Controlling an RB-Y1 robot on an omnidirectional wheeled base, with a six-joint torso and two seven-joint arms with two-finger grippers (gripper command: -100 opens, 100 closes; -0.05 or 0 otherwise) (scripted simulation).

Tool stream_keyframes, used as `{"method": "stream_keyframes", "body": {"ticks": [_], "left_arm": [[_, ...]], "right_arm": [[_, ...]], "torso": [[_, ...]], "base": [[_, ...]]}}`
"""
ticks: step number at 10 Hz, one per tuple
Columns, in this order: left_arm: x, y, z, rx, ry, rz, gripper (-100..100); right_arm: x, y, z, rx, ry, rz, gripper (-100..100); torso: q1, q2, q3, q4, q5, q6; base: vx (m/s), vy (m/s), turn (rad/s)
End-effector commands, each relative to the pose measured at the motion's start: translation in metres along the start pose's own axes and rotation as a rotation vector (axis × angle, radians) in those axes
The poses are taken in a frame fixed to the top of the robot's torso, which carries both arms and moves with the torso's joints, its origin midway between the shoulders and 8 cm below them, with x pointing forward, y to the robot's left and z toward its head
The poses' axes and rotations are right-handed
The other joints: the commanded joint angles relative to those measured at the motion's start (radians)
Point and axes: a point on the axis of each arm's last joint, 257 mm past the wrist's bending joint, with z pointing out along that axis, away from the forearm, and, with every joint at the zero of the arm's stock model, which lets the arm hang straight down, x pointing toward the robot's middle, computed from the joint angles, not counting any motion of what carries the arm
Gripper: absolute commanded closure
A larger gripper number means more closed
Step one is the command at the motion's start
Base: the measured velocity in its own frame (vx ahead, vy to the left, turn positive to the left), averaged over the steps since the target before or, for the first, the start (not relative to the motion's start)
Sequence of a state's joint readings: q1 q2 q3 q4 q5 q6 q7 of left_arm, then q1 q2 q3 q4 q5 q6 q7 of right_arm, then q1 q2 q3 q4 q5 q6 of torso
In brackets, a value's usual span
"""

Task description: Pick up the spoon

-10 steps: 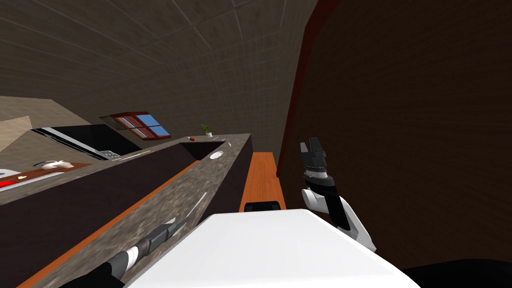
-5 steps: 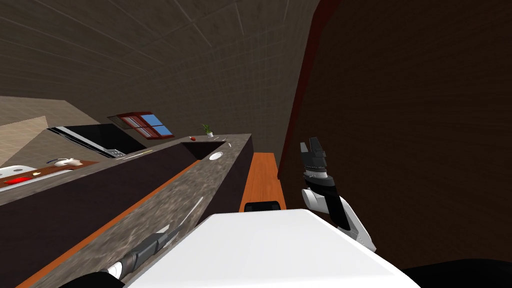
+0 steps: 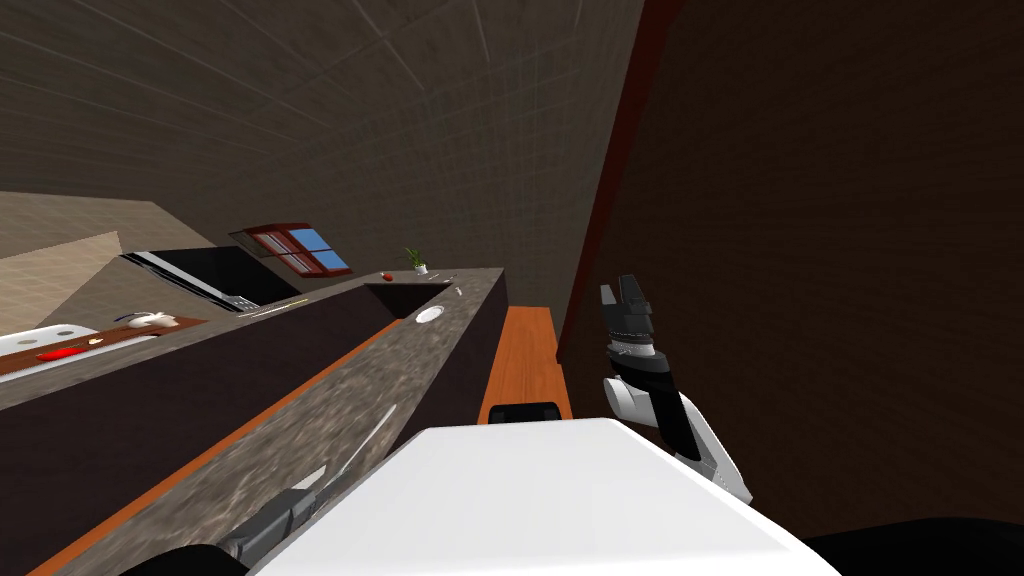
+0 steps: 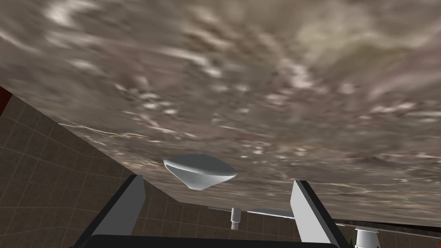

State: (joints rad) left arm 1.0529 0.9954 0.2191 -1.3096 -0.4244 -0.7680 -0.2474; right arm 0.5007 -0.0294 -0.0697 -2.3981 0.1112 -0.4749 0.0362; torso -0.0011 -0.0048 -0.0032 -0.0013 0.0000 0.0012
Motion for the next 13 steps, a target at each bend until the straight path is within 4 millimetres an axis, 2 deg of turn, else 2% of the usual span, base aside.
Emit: {"method": "stream_keyframes", "body": {"ticks": [1,3,5,7,8,12,13], "left_arm": [[0.011,0.005,-0.011,-0.007,-0.006,0.011,-100],[0.013,-0.001,-0.015,0.021,-0.008,0.005,-100],[0.027,0.004,-0.029,0.014,-0.011,0.010,-100],[0.026,0.002,-0.029,0.020,-0.013,0.011,-100],[0.026,0.001,-0.029,0.024,-0.014,0.011,100],[0.025,0.001,-0.029,0.023,-0.015,0.012,100],[0.025,0.001,-0.029,0.023,-0.015,0.013,0]], "right_arm": [[0.000,0.000,0.000,0.000,0.000,0.000,0],[0.000,0.000,0.000,0.000,0.000,0.000,0],[0.000,0.000,0.000,0.000,0.000,0.000,0],[0.000,0.000,0.000,0.000,0.000,0.000,0],[0.000,0.000,0.000,0.000,0.000,0.000,0],[0.000,0.000,0.000,0.000,0.000,0.000,0],[0.000,0.000,0.000,0.000,0.000,0.000,0]], "torso": [[0.000,0.000,0.000,0.000,0.000,0.000],[0.000,-0.002,-0.001,0.000,0.000,0.000],[0.001,-0.001,0.000,0.000,0.000,-0.001],[0.000,0.001,0.000,0.000,0.000,0.000],[0.001,0.003,0.002,0.001,0.000,0.000],[0.002,0.005,0.003,0.001,0.002,0.000],[0.002,0.005,0.003,0.001,0.002,0.000]], "base": [[0.113,-0.037,0.082],[0.081,-0.018,0.037],[0.108,-0.029,0.079],[0.030,-0.020,0.000],[0.000,0.000,0.000],[0.000,0.000,0.000],[0.000,0.000,0.000]]}}
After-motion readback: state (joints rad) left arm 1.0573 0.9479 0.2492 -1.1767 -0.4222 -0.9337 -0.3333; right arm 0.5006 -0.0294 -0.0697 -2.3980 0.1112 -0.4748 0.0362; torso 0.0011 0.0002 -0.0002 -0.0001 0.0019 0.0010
